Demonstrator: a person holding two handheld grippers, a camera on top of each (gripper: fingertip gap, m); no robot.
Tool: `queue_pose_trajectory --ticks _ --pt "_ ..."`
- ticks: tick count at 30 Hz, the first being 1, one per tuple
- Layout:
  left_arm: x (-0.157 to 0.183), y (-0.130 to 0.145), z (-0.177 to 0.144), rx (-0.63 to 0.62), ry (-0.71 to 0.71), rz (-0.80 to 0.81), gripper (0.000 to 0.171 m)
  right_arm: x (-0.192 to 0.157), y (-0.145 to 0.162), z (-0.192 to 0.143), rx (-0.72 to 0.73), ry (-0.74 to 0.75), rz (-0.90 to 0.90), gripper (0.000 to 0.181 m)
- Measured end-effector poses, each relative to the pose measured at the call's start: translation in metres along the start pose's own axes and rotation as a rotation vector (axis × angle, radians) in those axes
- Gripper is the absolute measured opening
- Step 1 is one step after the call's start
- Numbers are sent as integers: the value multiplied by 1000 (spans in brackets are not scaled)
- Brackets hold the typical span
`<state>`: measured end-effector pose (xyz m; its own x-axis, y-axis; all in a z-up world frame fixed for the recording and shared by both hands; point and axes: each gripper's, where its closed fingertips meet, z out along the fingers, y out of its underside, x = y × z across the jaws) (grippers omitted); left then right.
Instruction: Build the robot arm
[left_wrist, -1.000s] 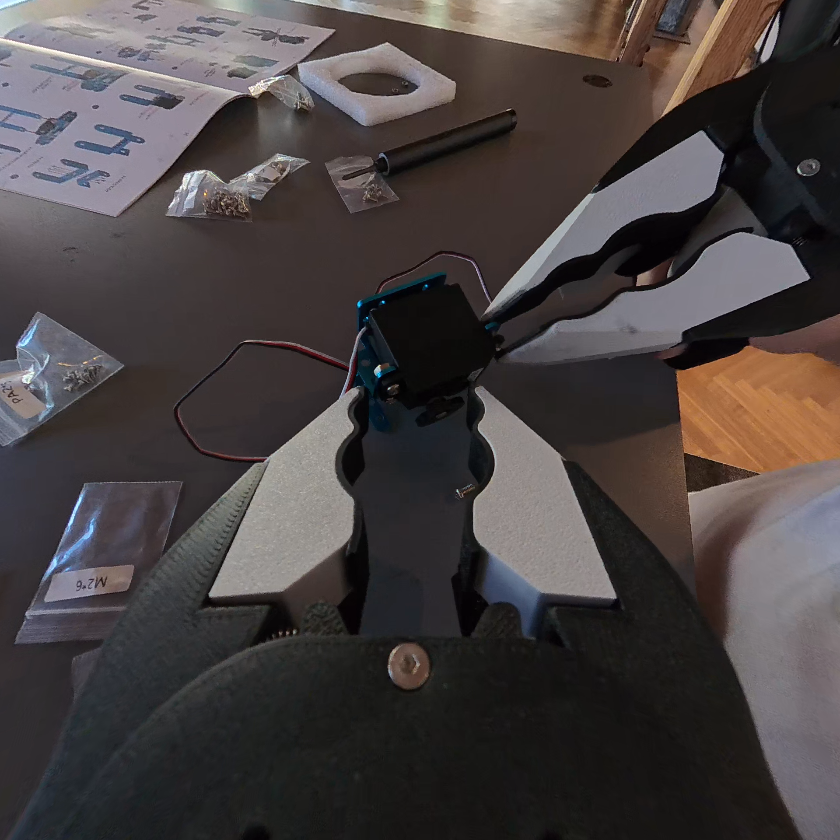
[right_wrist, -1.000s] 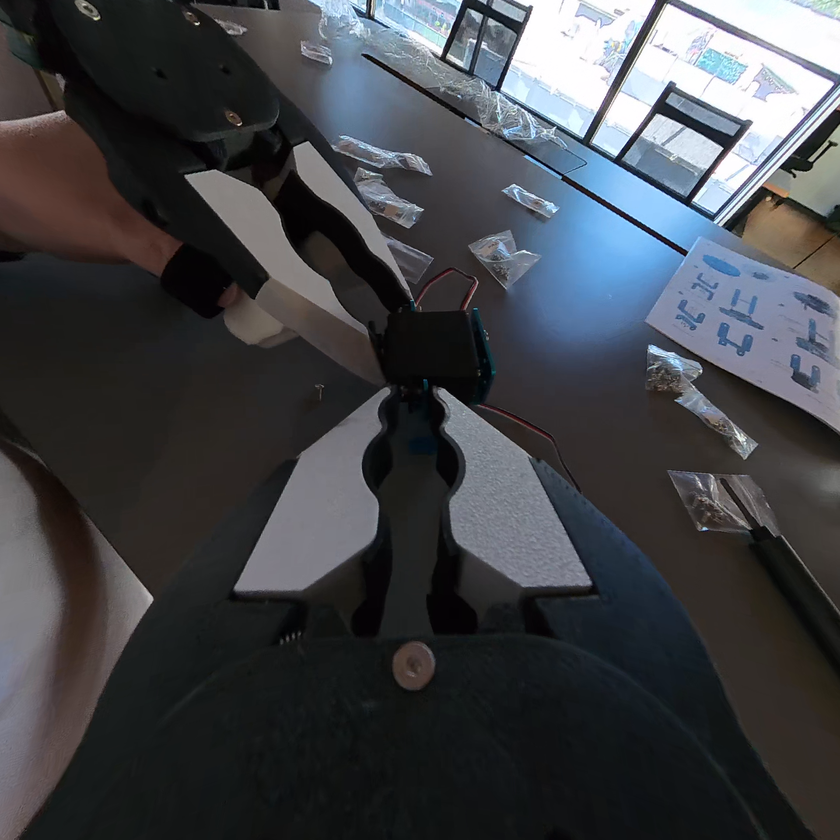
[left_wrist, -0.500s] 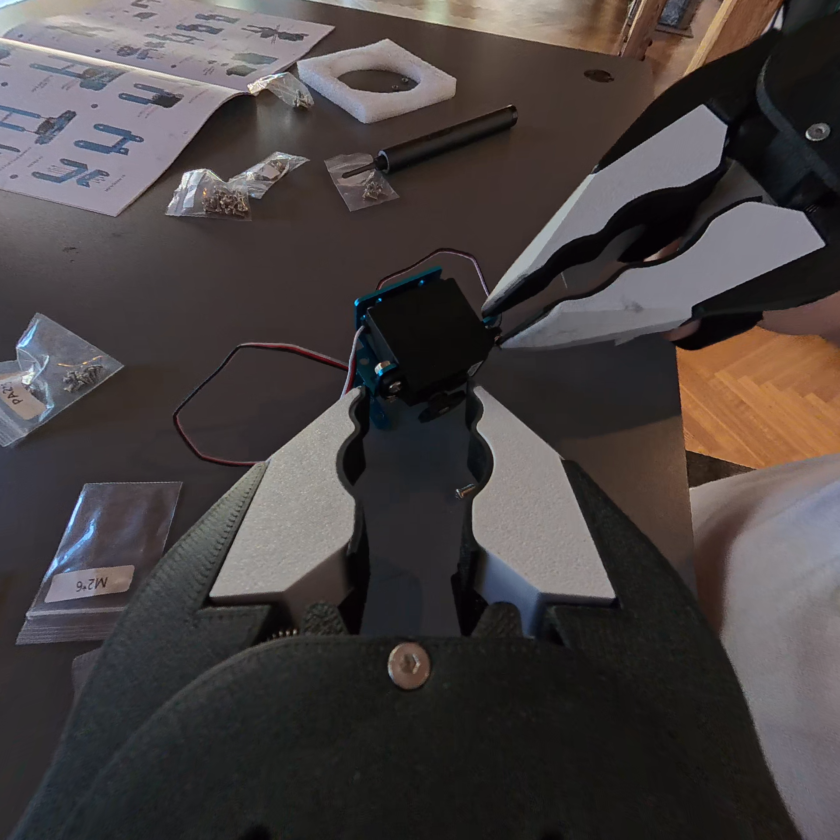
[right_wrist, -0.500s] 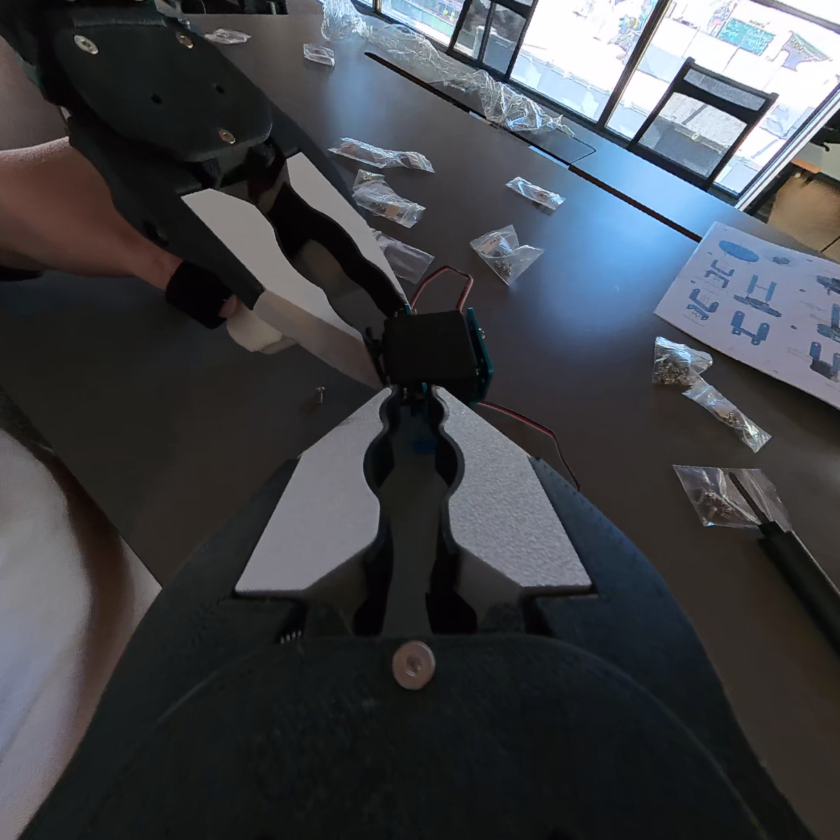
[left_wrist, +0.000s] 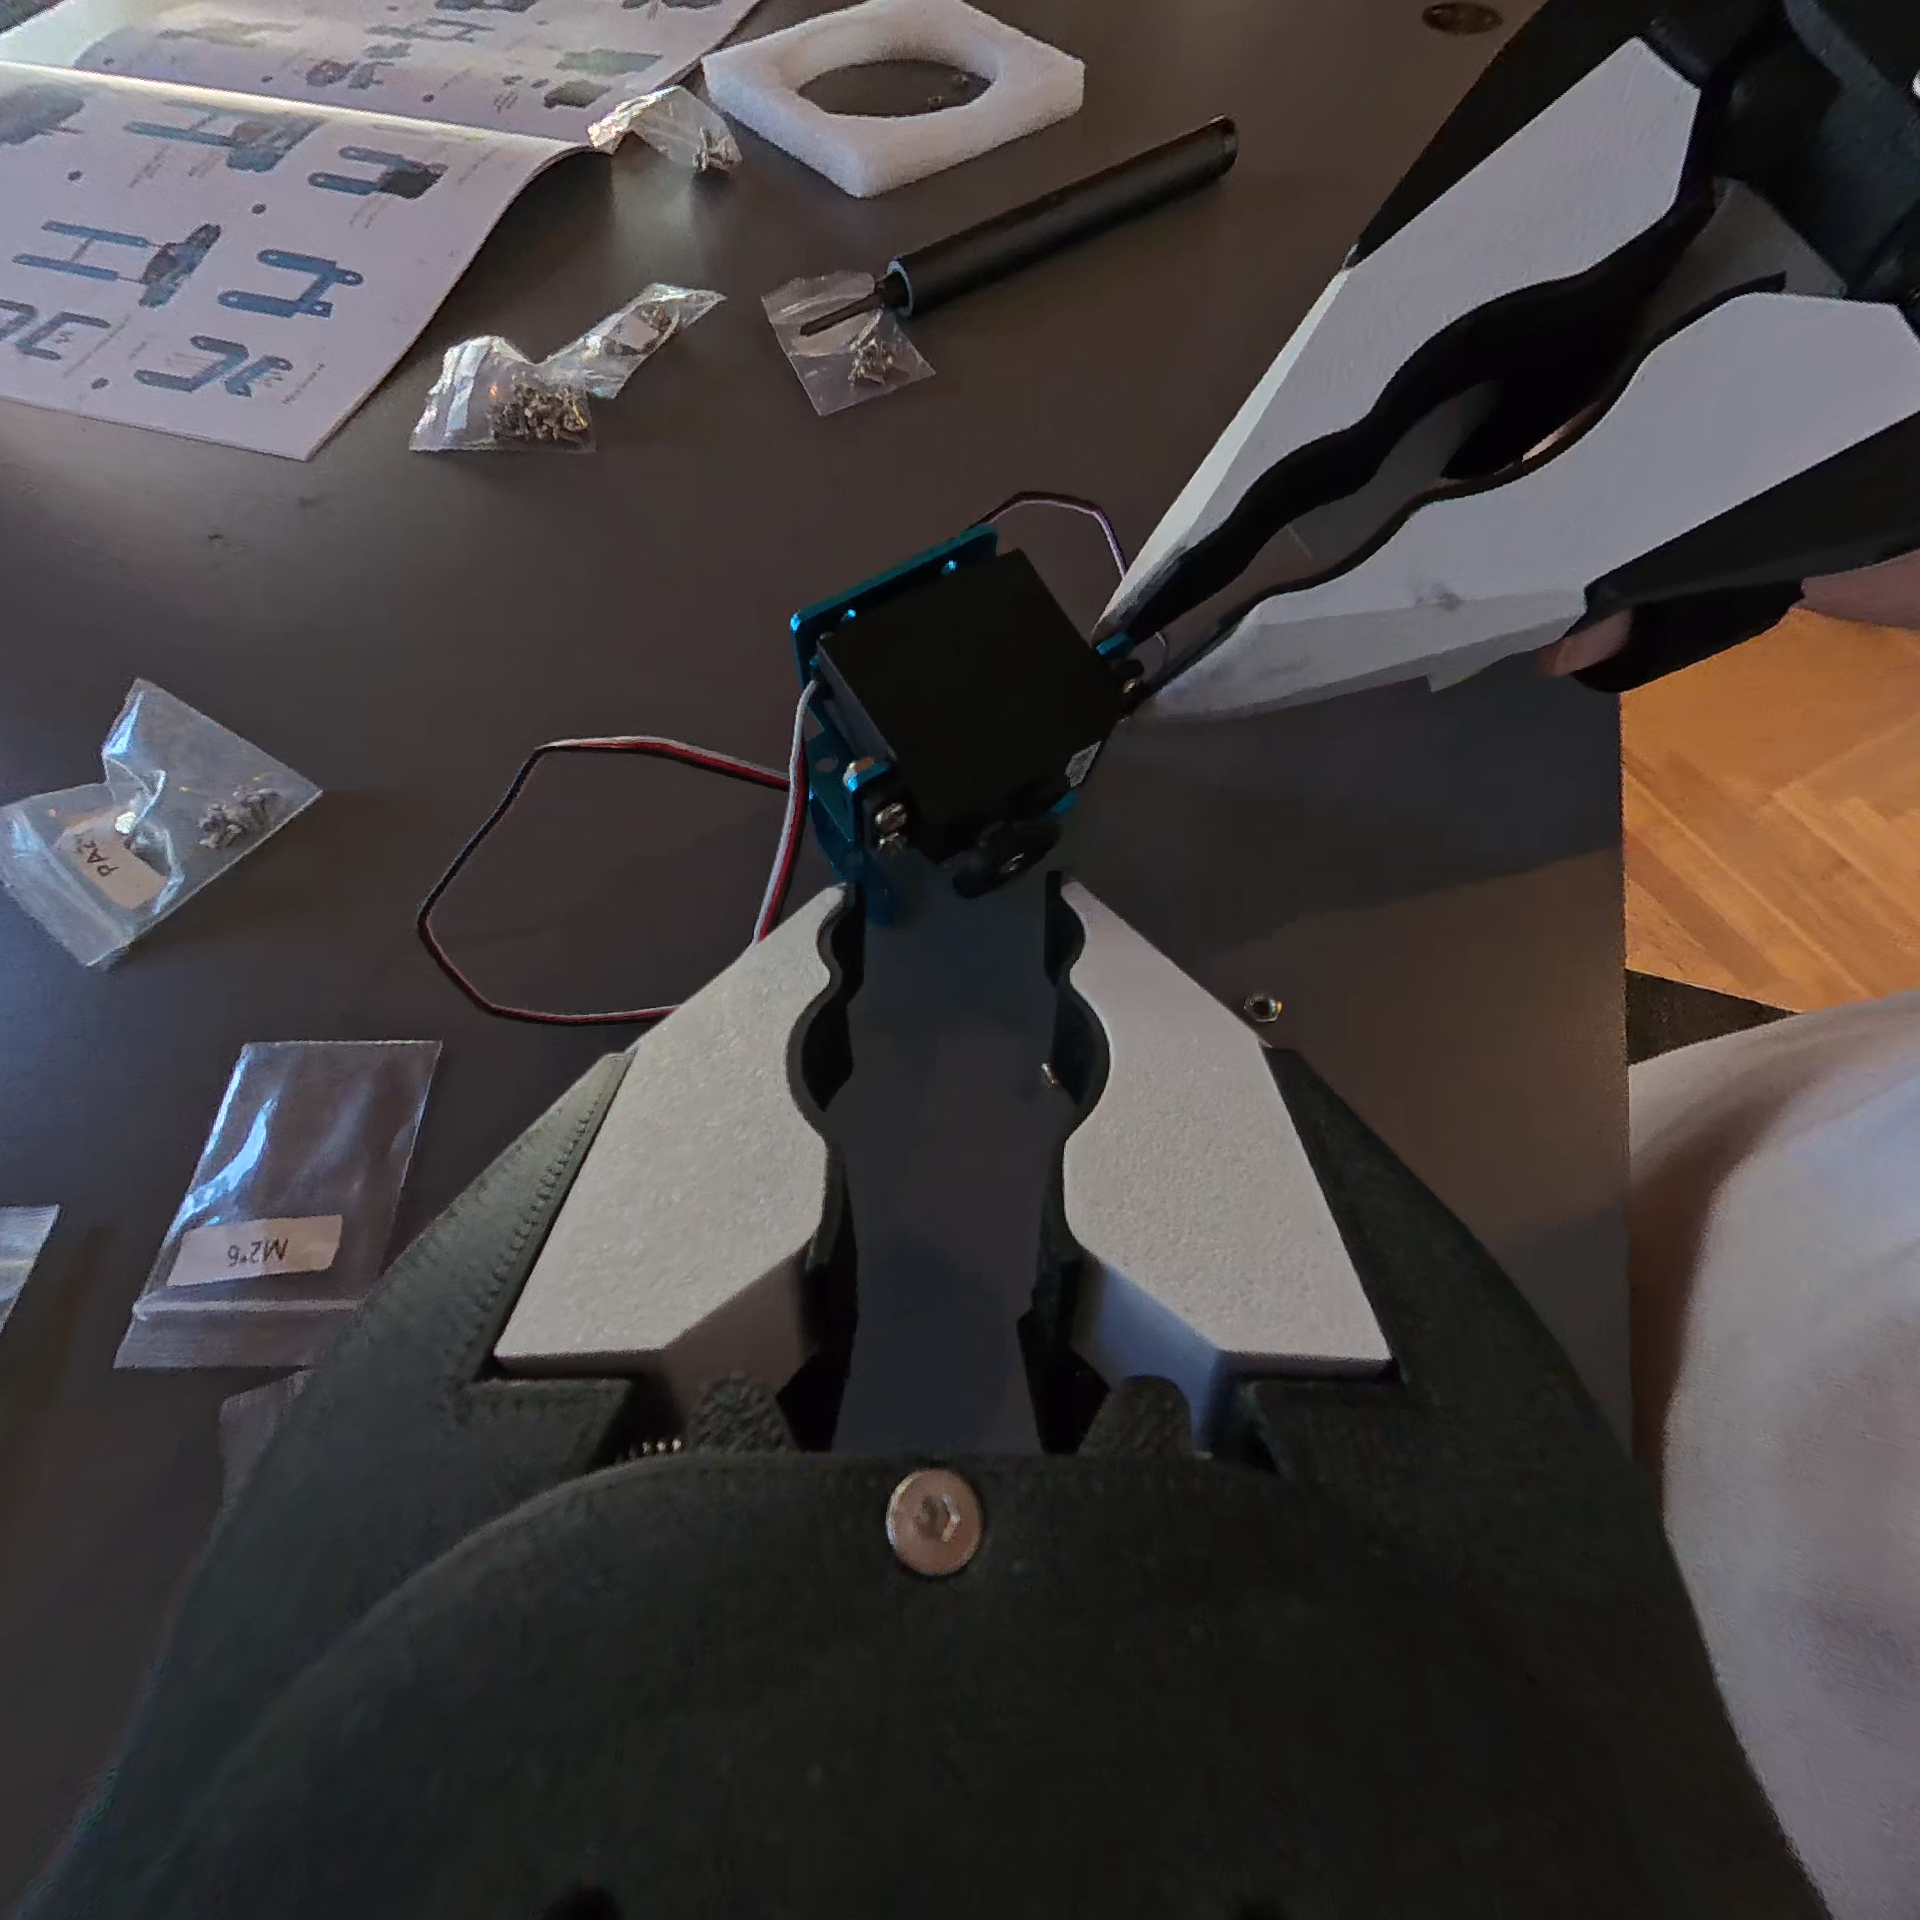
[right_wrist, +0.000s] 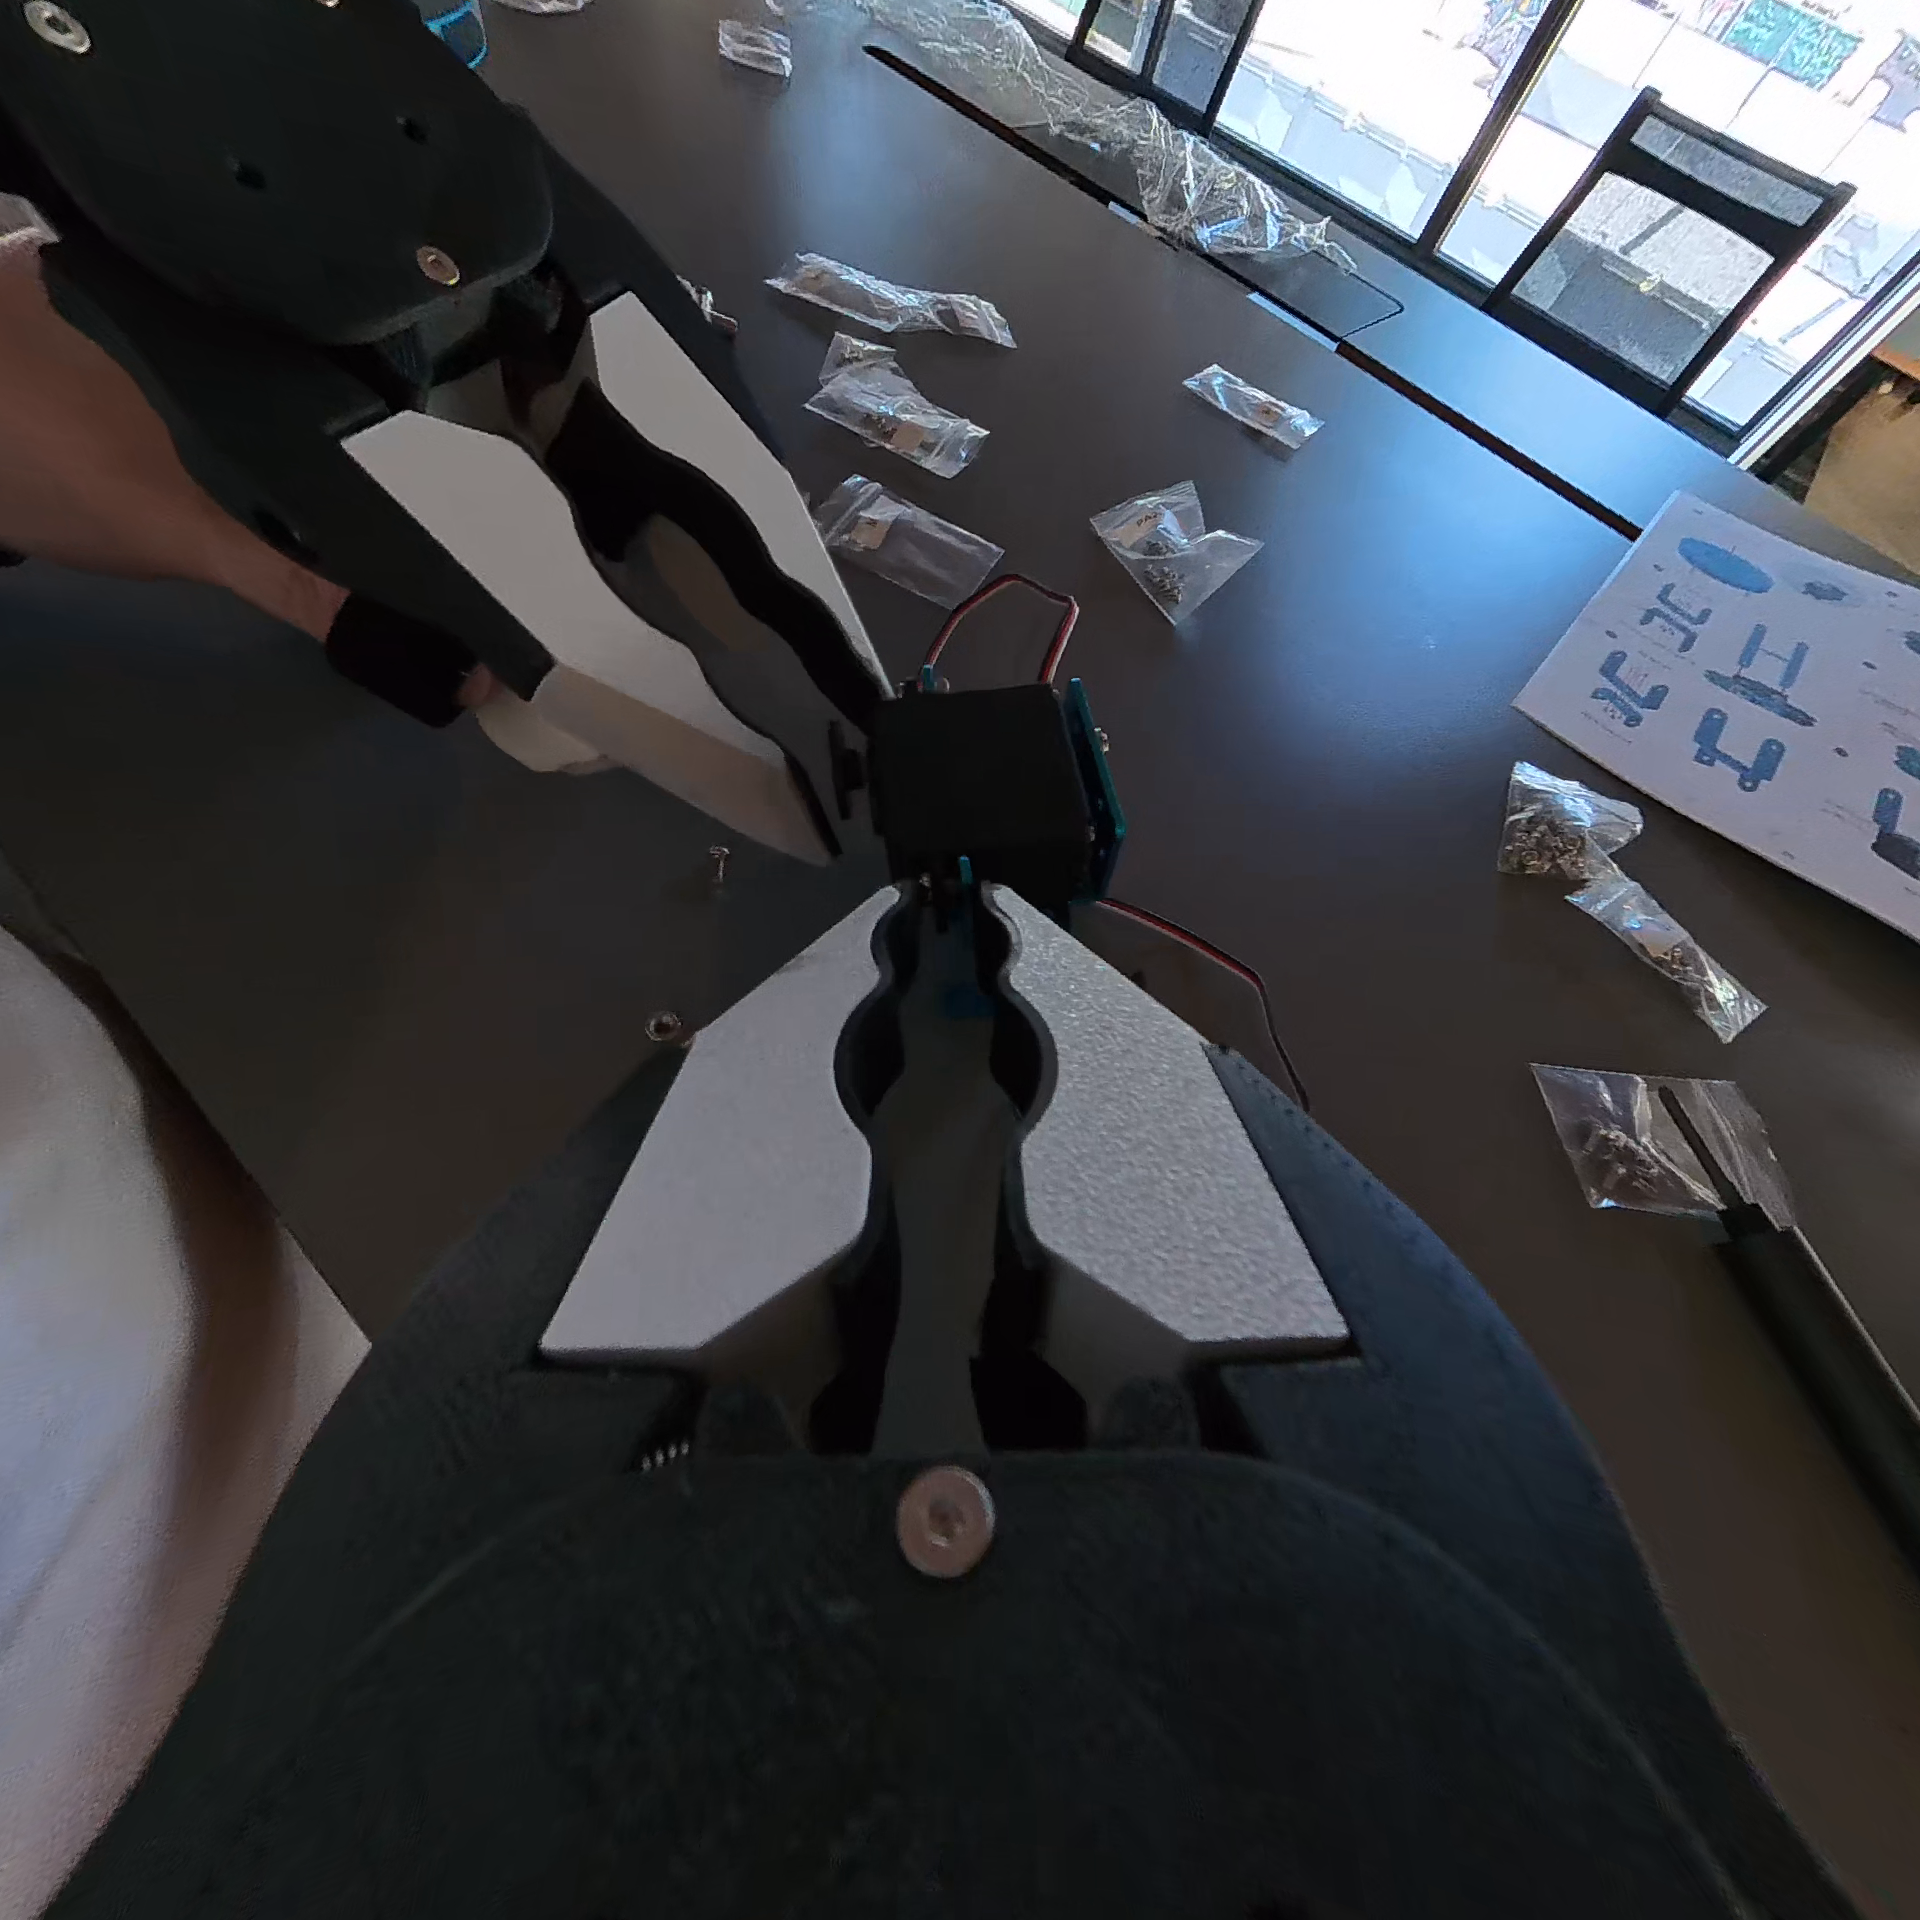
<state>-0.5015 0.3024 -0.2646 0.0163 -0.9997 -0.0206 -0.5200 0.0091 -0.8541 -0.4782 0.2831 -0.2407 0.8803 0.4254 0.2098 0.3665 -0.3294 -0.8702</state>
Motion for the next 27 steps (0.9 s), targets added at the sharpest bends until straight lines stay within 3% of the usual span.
queue_pose_trajectory --ticks 5,14,27 --pt "3 2 0 -7 21 -3 21 2 0 0 -2 15 1 9" --pt "14 2 0 -11 48 34 14 8 0 -3 17 67 39 10" --pt "7 -2 -9 23 53 -9 19 9 0 -3 25 61 51 11"
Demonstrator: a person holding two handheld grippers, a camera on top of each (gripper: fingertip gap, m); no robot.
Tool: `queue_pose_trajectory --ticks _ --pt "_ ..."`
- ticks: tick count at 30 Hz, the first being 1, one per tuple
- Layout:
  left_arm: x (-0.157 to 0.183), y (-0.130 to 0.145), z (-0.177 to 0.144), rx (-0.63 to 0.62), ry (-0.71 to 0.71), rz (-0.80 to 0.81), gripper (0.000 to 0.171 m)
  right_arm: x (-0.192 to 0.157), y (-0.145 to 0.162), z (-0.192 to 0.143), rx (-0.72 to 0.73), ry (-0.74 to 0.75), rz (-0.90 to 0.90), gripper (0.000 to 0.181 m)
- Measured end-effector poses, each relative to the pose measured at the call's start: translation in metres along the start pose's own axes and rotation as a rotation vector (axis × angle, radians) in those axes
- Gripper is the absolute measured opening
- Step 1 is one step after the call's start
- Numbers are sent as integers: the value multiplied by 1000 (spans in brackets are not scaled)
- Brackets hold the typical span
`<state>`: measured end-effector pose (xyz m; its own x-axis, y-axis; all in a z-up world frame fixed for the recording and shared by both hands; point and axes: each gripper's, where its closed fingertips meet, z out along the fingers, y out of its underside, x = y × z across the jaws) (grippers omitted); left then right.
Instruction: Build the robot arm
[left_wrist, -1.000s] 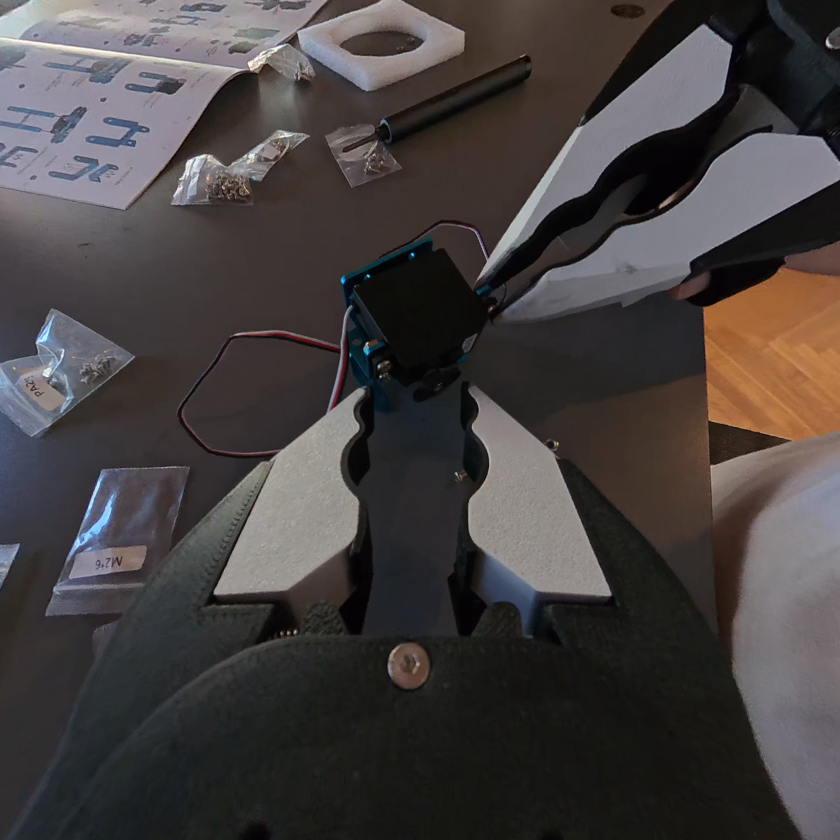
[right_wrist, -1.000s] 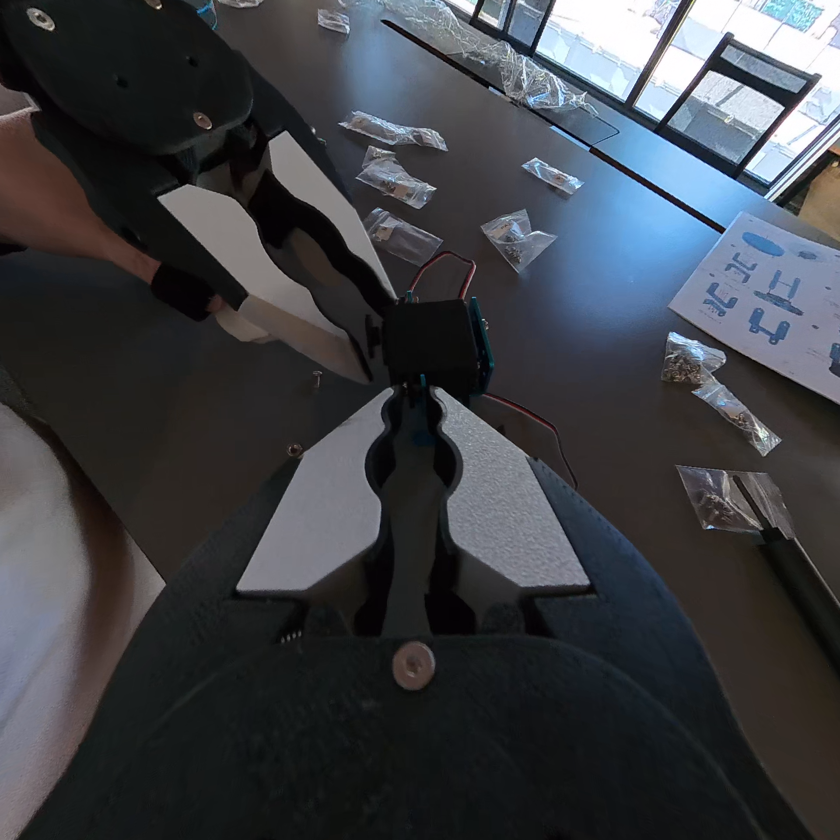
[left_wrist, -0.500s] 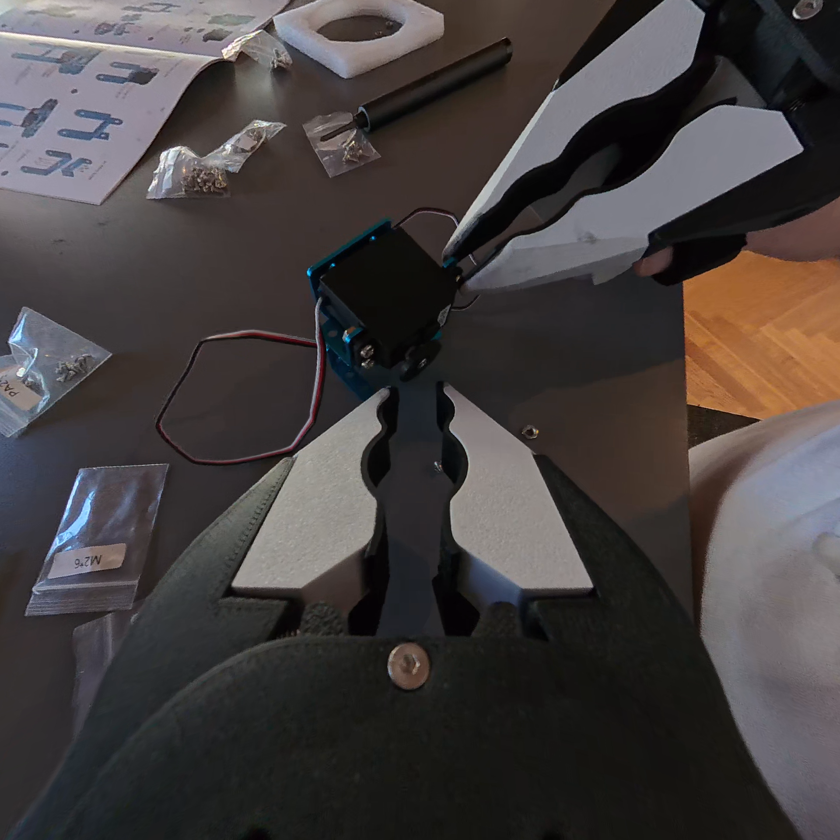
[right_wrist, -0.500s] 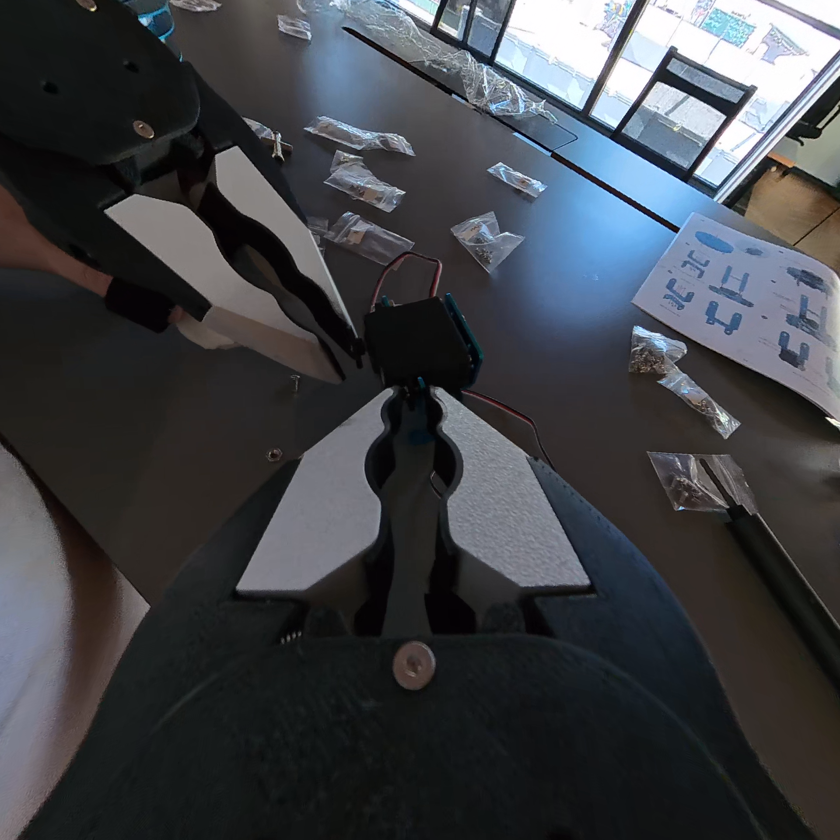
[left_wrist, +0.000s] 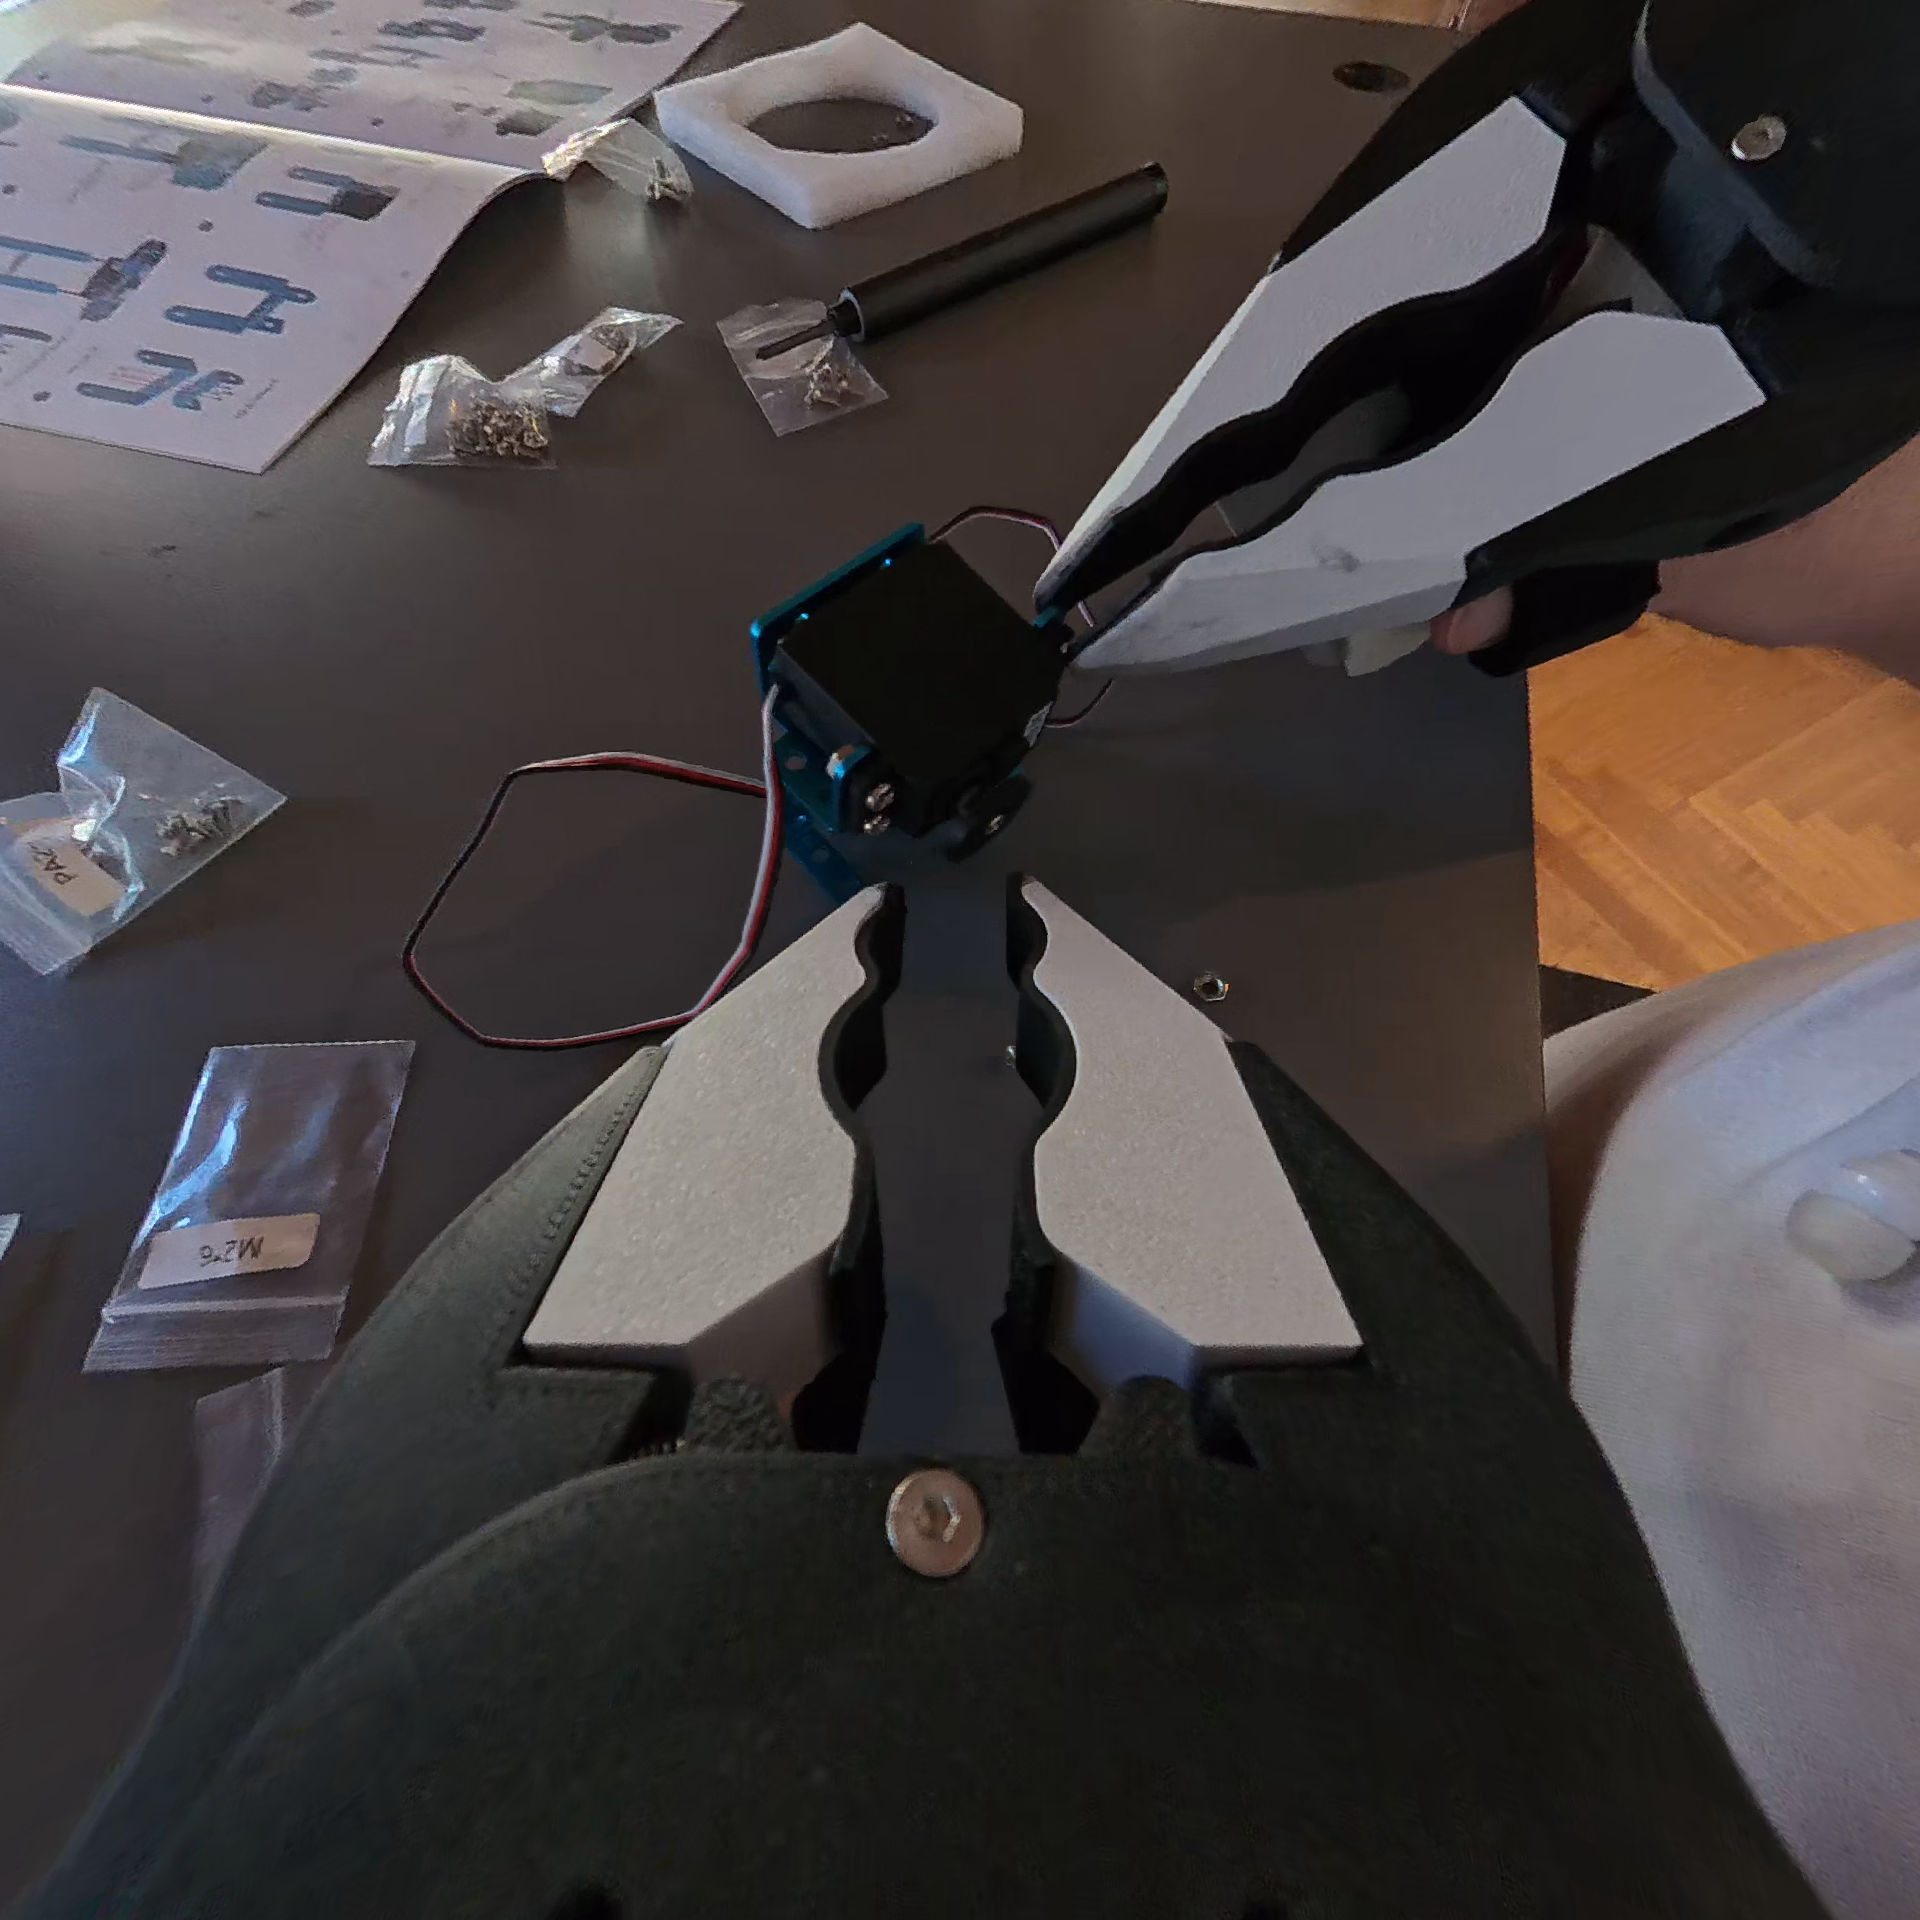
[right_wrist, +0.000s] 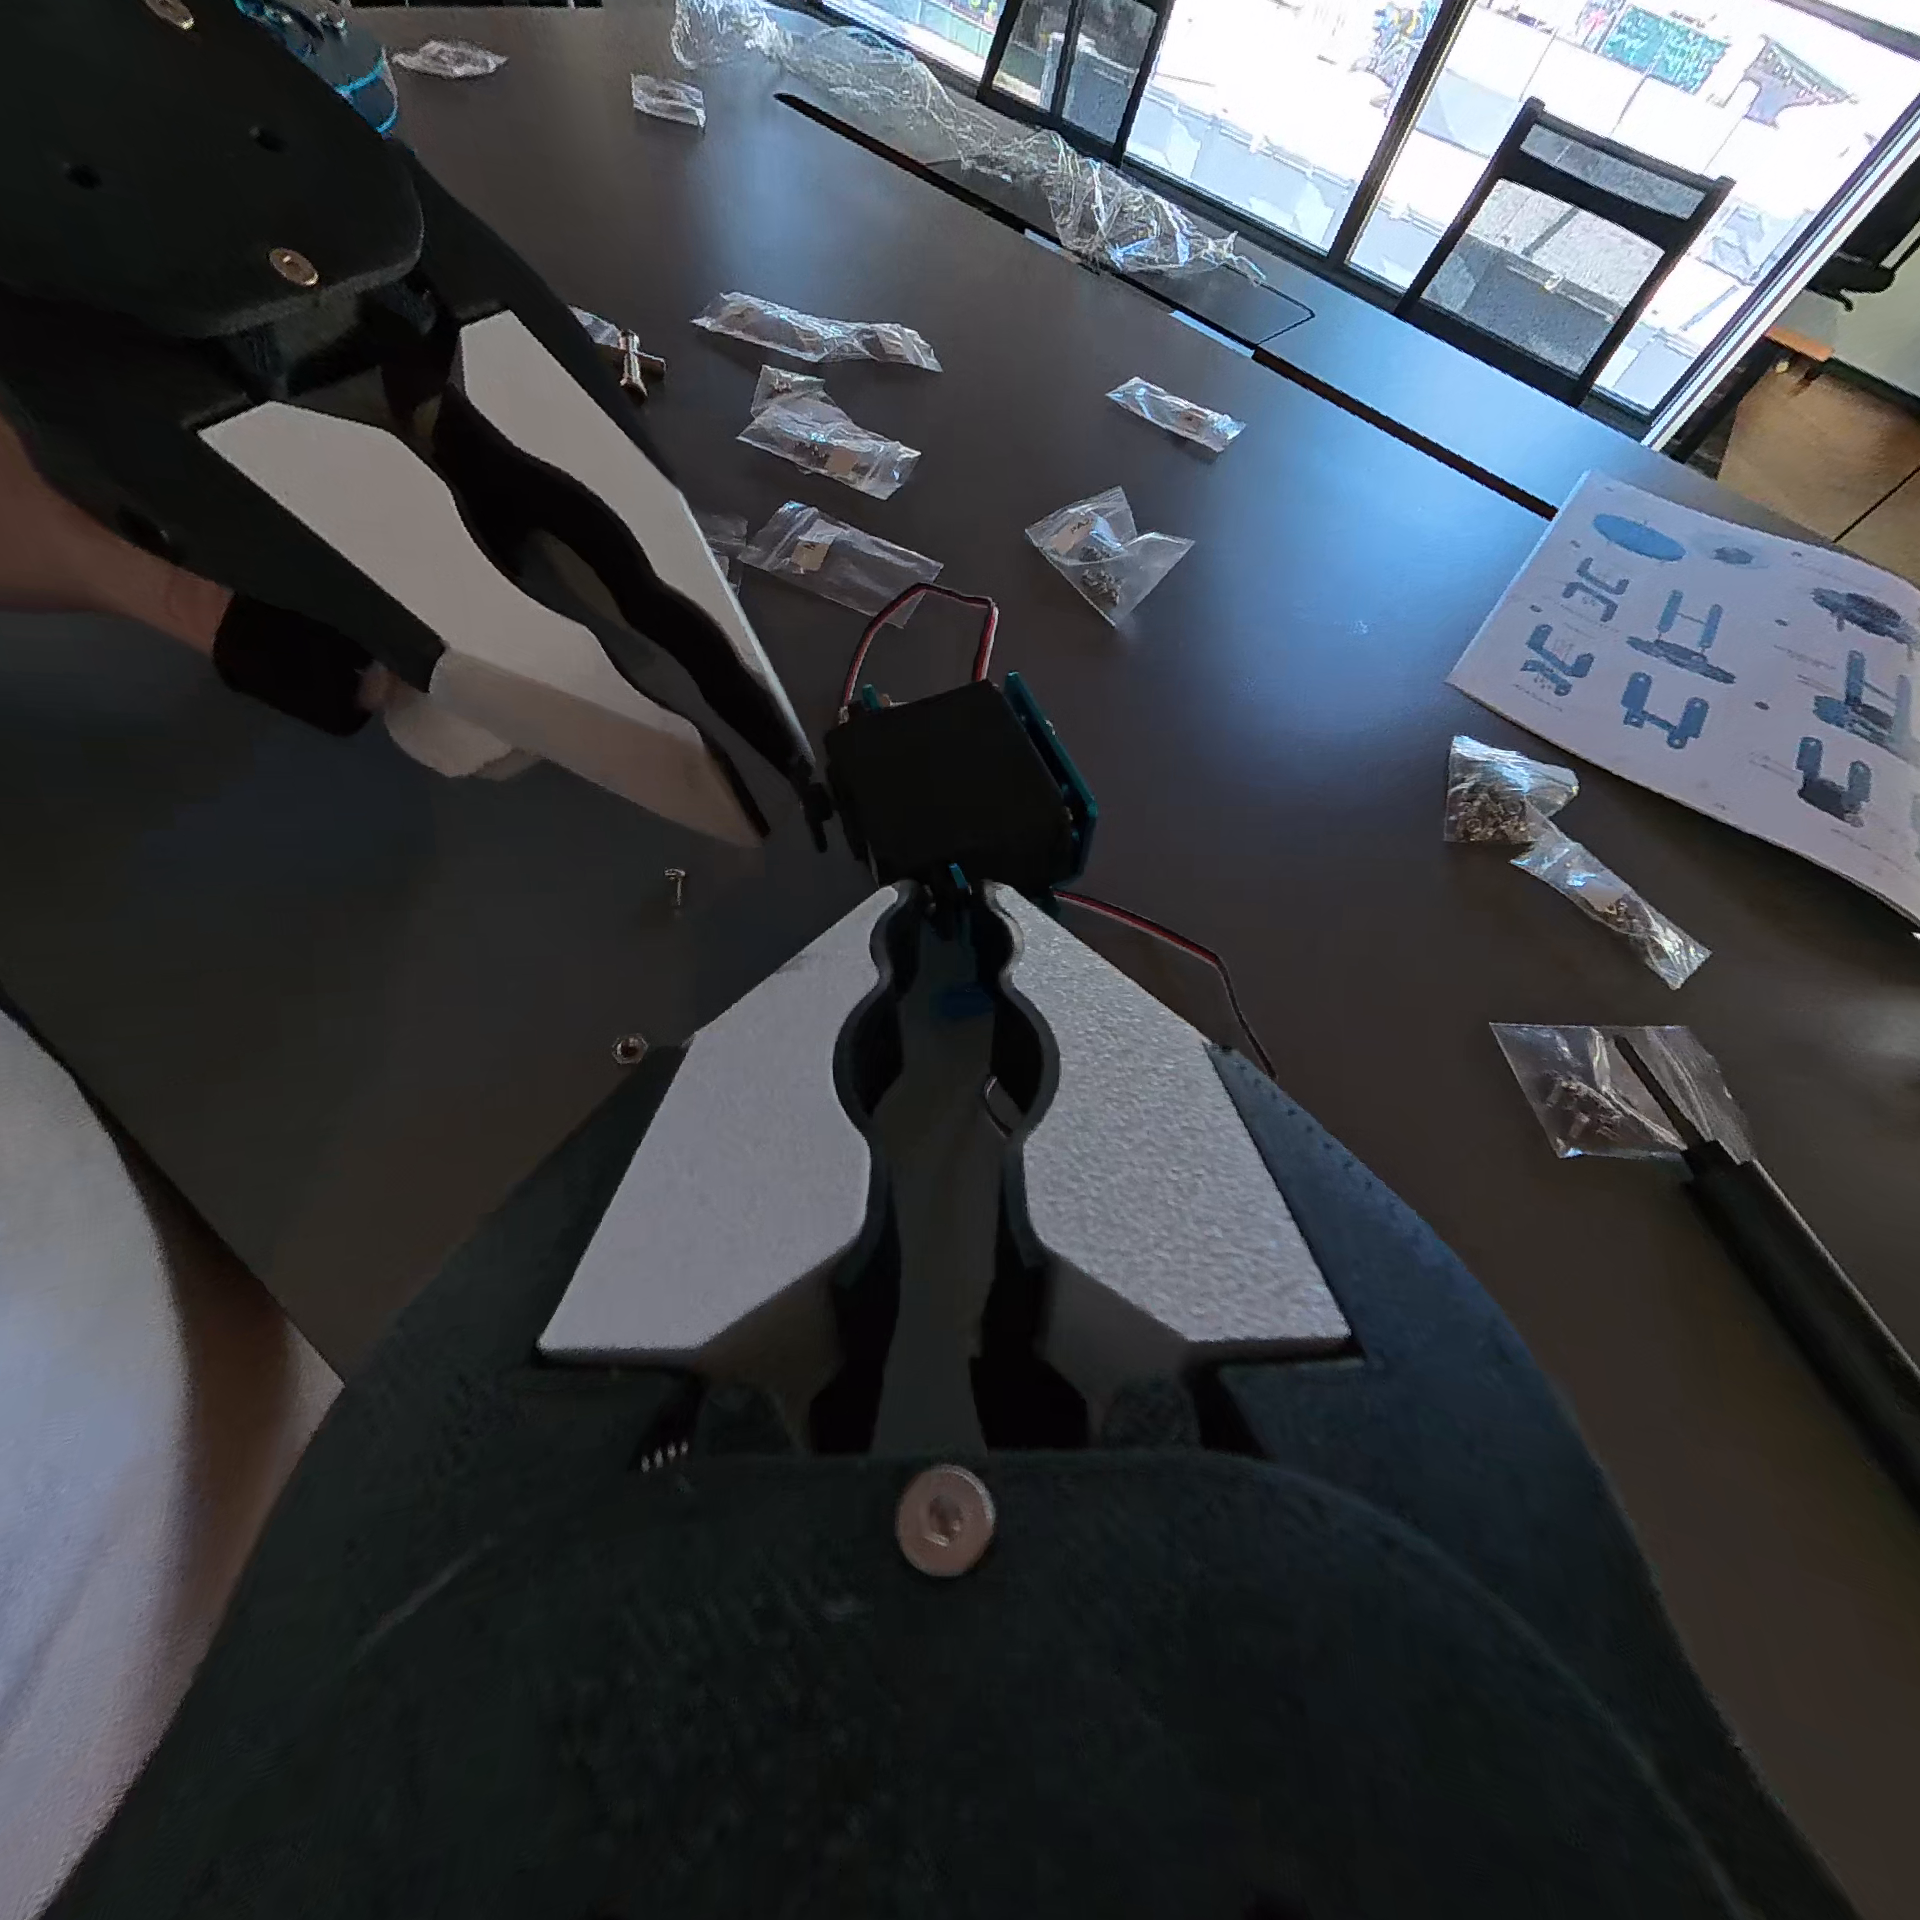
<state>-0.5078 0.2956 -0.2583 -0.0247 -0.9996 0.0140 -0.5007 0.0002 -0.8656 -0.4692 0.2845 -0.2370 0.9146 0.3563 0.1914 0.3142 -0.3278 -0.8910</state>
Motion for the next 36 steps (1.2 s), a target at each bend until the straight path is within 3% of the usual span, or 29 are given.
queue_pose_trajectory --ticks 36 --pt "-12 -4 -5 4 8 -62 27 -1 0 -4 -4 -28 -37 16"
